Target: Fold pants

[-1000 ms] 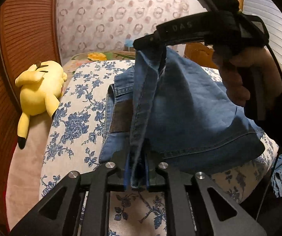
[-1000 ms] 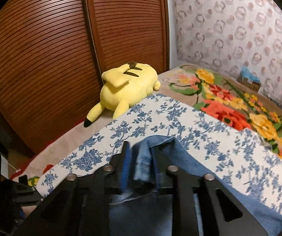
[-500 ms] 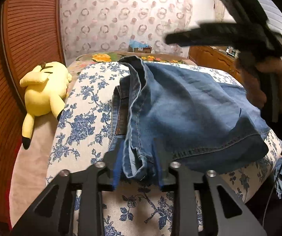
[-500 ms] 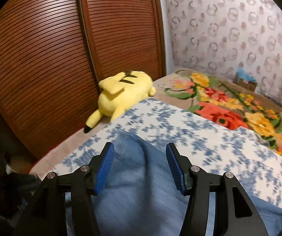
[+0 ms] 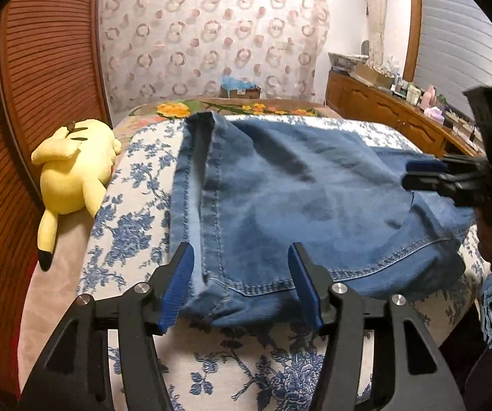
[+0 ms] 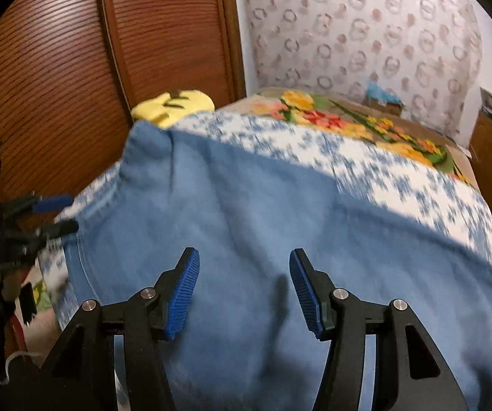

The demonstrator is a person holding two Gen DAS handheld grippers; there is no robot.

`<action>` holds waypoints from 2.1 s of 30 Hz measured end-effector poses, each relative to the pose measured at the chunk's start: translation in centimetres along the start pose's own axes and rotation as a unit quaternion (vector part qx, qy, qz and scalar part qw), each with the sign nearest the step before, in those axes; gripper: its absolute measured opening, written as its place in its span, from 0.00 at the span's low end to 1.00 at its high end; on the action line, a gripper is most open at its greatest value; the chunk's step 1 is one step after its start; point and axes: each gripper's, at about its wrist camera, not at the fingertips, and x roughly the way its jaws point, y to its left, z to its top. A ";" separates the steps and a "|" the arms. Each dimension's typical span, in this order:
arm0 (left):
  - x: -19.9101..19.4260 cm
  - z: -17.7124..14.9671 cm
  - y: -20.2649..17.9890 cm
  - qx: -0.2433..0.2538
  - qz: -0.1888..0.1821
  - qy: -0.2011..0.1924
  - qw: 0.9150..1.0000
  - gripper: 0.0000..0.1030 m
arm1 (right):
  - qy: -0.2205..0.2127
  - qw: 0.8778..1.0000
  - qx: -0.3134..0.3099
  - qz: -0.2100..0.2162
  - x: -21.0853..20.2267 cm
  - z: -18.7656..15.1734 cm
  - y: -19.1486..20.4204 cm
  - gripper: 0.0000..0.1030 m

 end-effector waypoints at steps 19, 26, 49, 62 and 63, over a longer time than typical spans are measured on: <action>1.1 -1.0 1.3 -0.012 0.027 0.020 0.999 0.56 | 0.013 1.000 0.023 -0.012 0.4 -3.9 -0.1 0.55; 1.0 0.3 0.7 -0.002 0.014 0.008 1.000 0.43 | -0.007 0.999 0.029 -0.016 0.8 -4.9 -0.5 0.55; -1.8 -1.8 0.9 -0.022 0.024 -0.007 0.999 0.07 | -0.016 0.999 0.039 -0.011 0.8 -5.7 -0.7 0.55; -1.4 -3.1 1.8 -0.026 0.041 0.015 0.999 0.07 | -0.025 0.999 0.040 -0.007 0.7 -6.1 -1.0 0.55; -1.3 -3.1 1.7 -0.025 0.041 0.016 0.999 0.07 | -0.025 0.999 0.040 -0.007 0.7 -6.1 -1.0 0.55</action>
